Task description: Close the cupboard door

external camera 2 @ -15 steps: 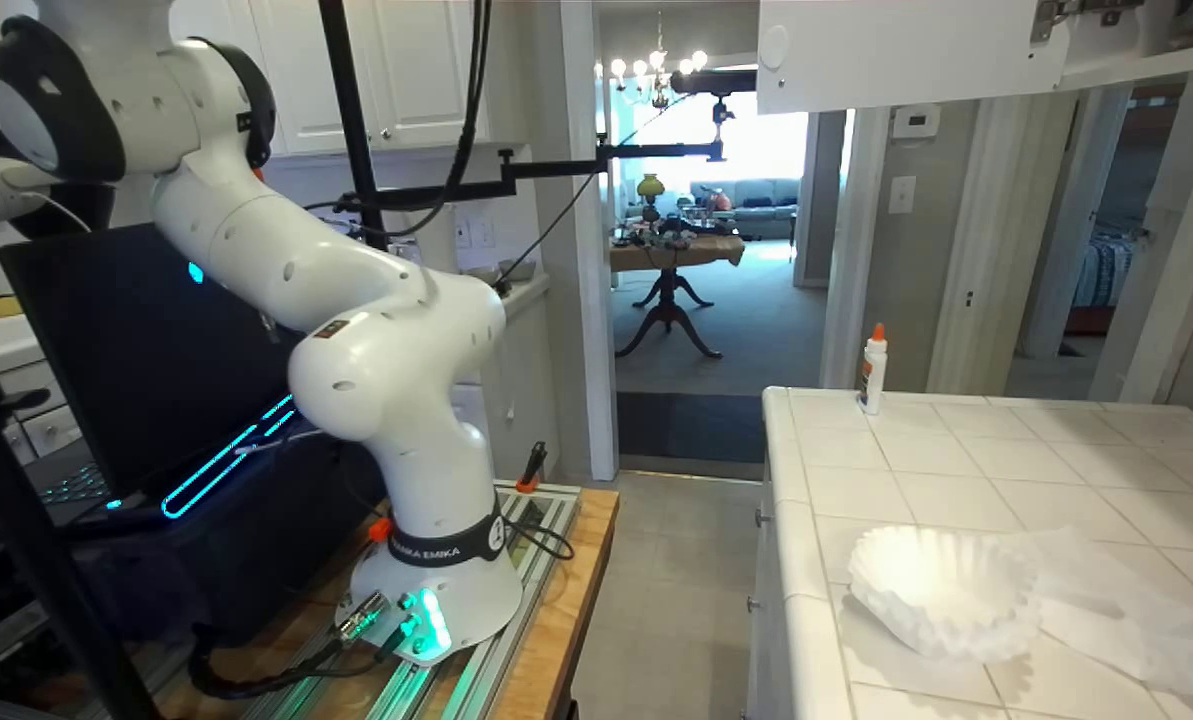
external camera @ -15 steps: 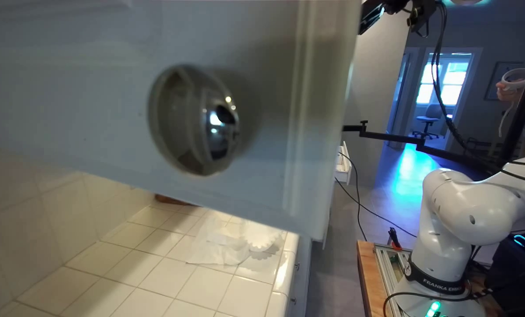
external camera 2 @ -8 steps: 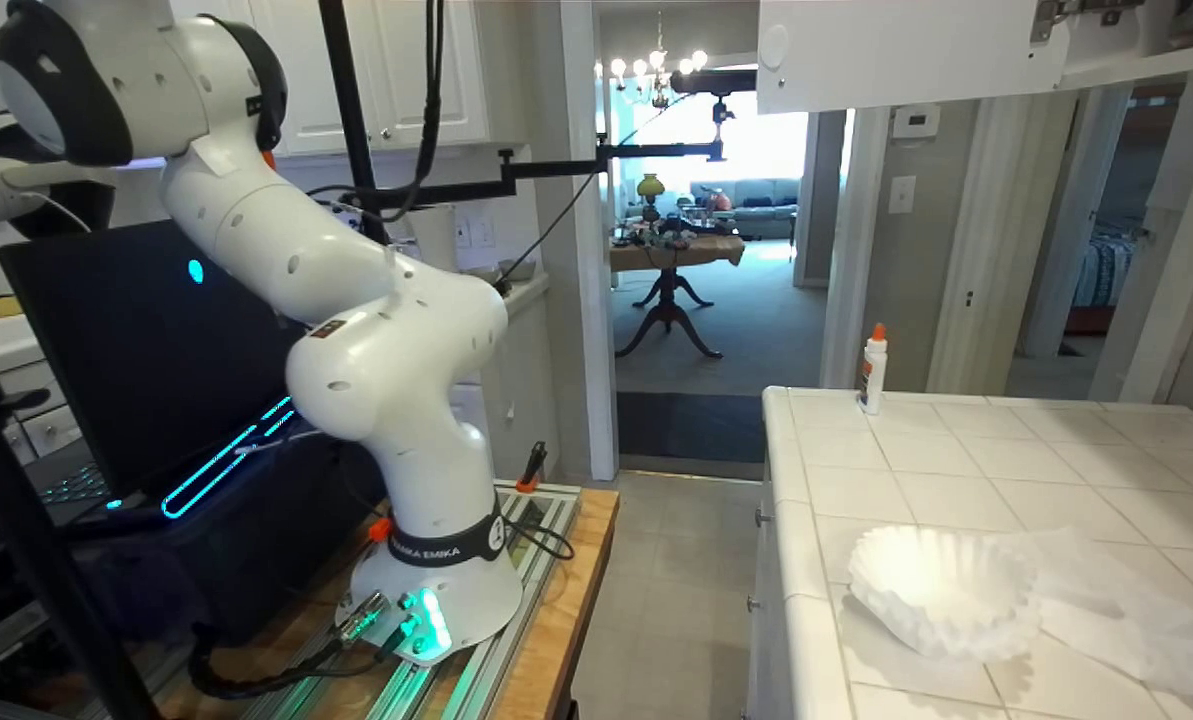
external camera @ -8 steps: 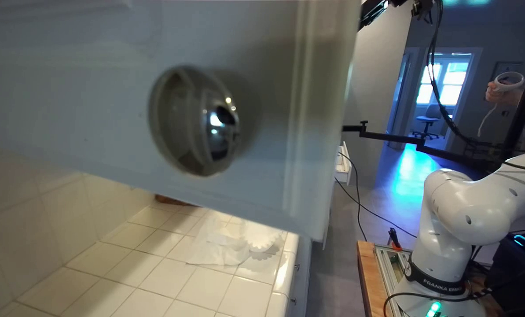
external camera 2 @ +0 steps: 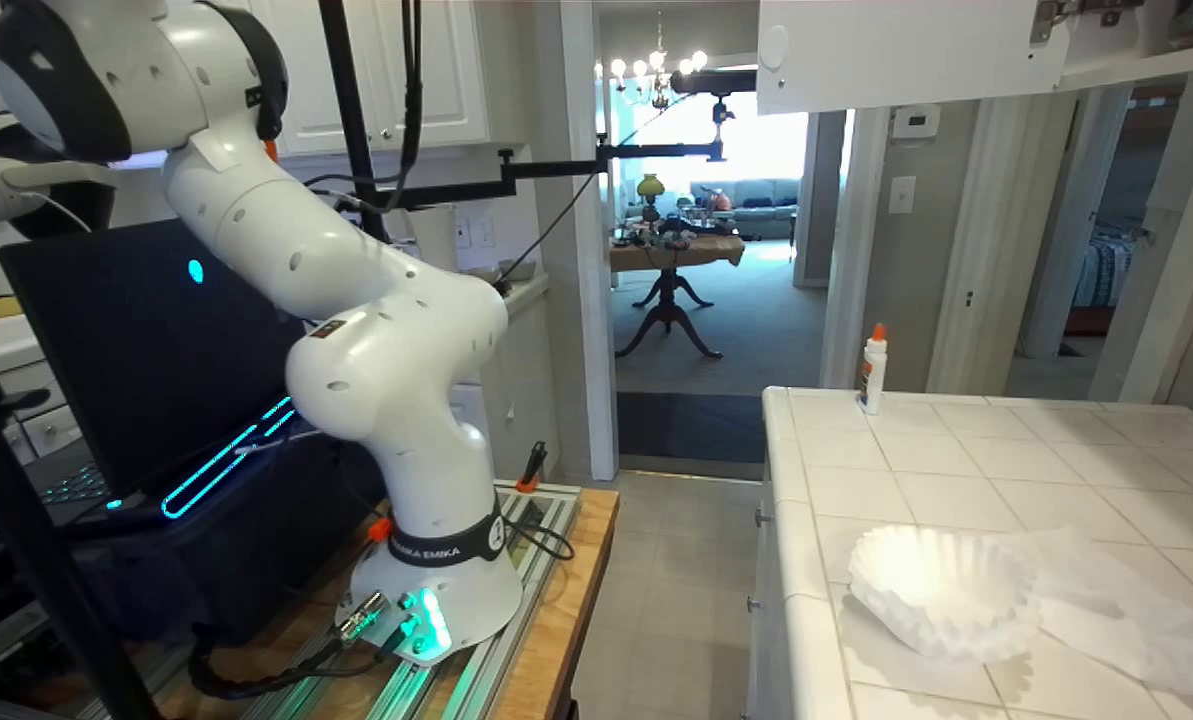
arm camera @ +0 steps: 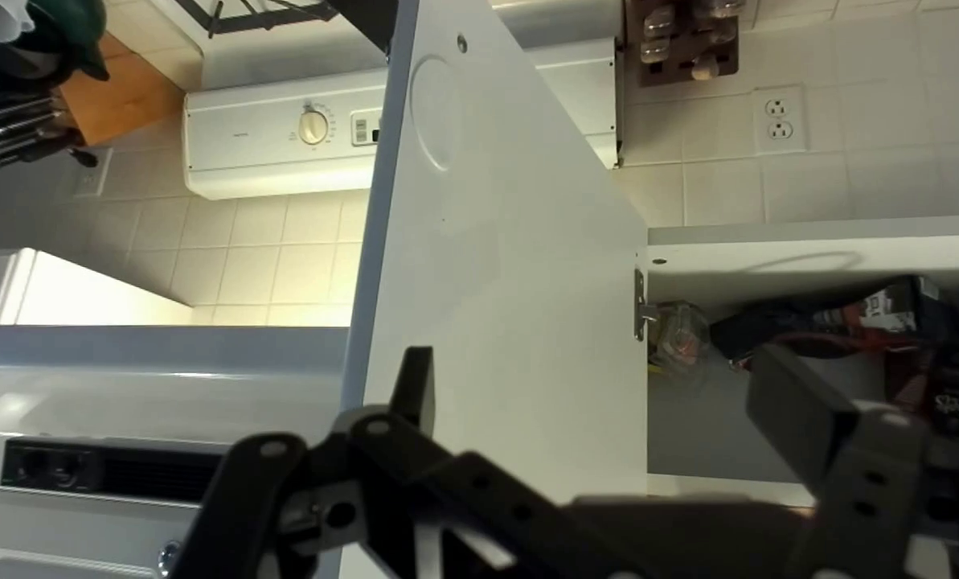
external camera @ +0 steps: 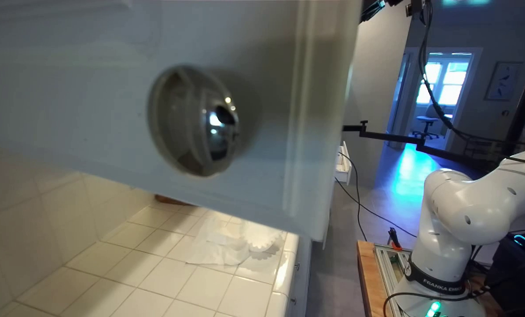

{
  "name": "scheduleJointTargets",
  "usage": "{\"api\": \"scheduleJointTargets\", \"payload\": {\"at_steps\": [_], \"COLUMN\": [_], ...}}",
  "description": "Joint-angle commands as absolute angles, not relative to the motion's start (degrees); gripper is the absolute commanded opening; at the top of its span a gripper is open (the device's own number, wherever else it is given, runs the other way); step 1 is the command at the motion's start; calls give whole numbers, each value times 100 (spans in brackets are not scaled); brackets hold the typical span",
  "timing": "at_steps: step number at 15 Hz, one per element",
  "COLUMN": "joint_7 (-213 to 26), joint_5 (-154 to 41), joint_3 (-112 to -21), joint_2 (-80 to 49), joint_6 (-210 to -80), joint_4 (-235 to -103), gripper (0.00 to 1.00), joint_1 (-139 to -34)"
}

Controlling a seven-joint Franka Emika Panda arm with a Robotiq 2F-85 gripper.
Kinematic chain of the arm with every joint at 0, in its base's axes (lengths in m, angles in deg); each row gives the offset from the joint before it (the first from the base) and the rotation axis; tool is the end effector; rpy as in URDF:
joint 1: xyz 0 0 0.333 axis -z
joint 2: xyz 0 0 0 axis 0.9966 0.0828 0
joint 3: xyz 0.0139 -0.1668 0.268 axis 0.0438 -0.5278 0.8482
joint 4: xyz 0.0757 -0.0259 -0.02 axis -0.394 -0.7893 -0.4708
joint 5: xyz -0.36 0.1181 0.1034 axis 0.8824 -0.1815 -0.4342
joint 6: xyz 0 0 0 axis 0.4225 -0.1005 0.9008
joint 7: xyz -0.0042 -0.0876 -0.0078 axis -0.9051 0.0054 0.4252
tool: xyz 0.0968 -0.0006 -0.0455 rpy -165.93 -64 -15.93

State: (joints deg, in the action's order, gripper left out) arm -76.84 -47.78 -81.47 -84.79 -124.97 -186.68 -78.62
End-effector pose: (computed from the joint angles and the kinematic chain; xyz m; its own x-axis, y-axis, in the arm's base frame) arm 0.1699 -0.2147 0.8566 0.5706 -0.1038 0.8146 -0.2951 -0.9516 0.0855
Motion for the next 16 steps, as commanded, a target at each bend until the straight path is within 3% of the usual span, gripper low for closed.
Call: {"api": "scheduleJointTargets", "payload": {"at_steps": [1, 16], "joint_7": [-7644, -6326], "joint_5": [-4831, -4936], "joint_3": [-8138, -9042], "joint_2": [-8448, -8203], "joint_6": [-12491, -12446], "joint_4": [-18641, -18066], "gripper": [100, 100], "joint_1": [-7816, -8443]}}
